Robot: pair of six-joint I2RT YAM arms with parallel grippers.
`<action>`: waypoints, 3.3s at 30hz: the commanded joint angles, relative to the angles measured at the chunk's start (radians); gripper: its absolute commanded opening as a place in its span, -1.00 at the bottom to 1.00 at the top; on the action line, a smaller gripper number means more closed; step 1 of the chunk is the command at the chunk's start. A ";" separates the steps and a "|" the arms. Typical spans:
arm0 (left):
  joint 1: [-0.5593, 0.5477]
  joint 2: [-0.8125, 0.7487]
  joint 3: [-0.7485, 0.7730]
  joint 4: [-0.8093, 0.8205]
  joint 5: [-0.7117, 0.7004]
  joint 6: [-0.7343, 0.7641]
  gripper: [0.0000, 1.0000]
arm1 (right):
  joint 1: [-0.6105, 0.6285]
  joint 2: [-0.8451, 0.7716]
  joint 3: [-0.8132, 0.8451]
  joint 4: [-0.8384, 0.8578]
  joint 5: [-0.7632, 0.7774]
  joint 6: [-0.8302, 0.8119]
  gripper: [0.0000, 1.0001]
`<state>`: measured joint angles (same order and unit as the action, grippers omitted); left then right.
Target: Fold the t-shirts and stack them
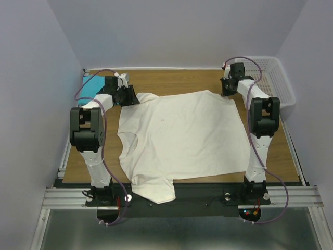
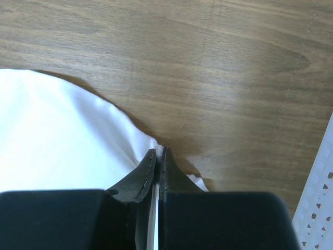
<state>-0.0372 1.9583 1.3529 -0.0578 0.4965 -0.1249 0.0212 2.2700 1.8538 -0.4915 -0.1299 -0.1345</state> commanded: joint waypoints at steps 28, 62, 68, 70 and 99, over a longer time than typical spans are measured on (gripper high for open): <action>0.054 0.005 0.115 -0.085 -0.167 -0.197 0.16 | 0.003 -0.078 -0.005 0.057 -0.023 0.013 -0.99; 0.057 0.100 0.189 -0.077 -0.154 -0.424 0.04 | 0.002 -0.093 -0.018 0.064 -0.020 0.009 -0.99; 0.059 0.131 0.229 -0.086 -0.154 -0.427 -0.18 | 0.003 -0.096 -0.019 0.064 -0.022 0.007 -0.99; 0.059 0.137 0.241 -0.088 -0.154 -0.427 -0.29 | 0.002 -0.098 -0.021 0.065 -0.020 0.006 -0.99; 0.060 -0.458 -0.126 0.628 -0.044 0.103 -1.00 | -0.107 -0.311 0.202 0.126 -0.350 0.125 -0.99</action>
<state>0.0151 1.5635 1.2709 0.3386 0.4133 -0.1169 -0.0540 2.0579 2.0228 -0.4530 -0.3676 -0.0349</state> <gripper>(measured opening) 0.026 0.040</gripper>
